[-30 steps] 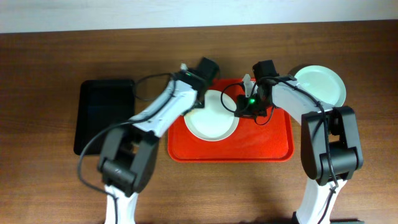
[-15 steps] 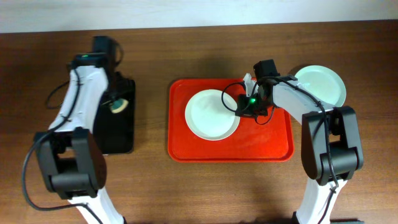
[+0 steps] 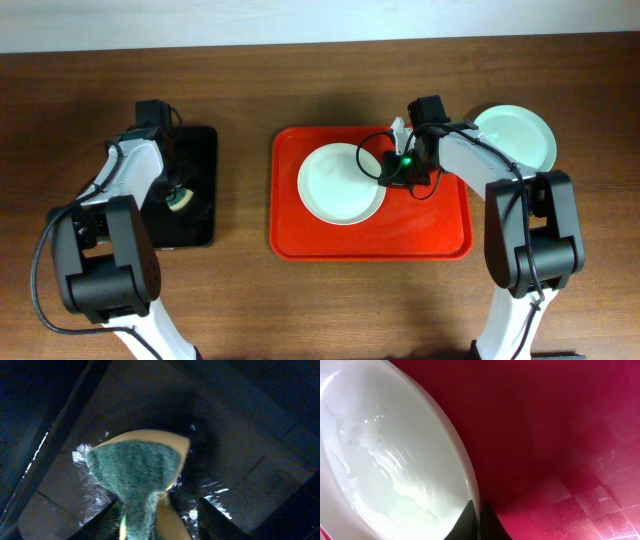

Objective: Clean dirty plates on tray and stack at the side

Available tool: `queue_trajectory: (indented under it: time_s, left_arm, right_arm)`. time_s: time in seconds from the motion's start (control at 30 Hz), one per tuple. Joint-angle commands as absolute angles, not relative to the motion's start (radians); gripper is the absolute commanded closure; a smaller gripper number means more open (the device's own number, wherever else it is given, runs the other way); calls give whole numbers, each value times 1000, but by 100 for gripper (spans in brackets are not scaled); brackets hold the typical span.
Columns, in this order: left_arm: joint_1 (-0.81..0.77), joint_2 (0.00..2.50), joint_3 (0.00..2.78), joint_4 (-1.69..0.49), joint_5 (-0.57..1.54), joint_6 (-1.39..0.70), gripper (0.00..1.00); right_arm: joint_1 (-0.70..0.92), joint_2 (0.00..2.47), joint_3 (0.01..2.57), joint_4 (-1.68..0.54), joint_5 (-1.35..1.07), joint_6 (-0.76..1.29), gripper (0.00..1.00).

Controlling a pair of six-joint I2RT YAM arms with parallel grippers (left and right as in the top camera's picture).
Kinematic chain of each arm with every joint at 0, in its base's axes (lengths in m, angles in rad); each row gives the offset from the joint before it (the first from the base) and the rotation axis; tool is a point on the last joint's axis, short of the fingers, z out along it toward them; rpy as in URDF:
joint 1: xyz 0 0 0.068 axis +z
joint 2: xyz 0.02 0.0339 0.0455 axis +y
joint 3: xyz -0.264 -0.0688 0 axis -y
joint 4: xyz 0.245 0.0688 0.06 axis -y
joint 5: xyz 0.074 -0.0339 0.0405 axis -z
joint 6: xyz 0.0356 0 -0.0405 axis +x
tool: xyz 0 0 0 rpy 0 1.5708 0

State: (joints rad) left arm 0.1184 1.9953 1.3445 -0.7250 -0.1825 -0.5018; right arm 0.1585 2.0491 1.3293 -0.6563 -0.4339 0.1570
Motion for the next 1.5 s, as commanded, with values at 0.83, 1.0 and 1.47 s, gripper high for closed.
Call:
queue_trajectory:
  time_s: [0.83, 1.0, 1.47]
  left_arm:
    - [123, 1820, 1455, -786, -127, -500, 1]
    - [123, 1820, 1455, -786, -127, -500, 1]
    - [123, 1820, 1455, -786, -127, -500, 1]
  right_arm:
    - [776, 1971, 1836, -1243, 1284, 56, 96]
    - [907, 1971, 1836, -1243, 1557, -12, 96]
    - [802, 1972, 1827, -1145, 770, -134, 96]
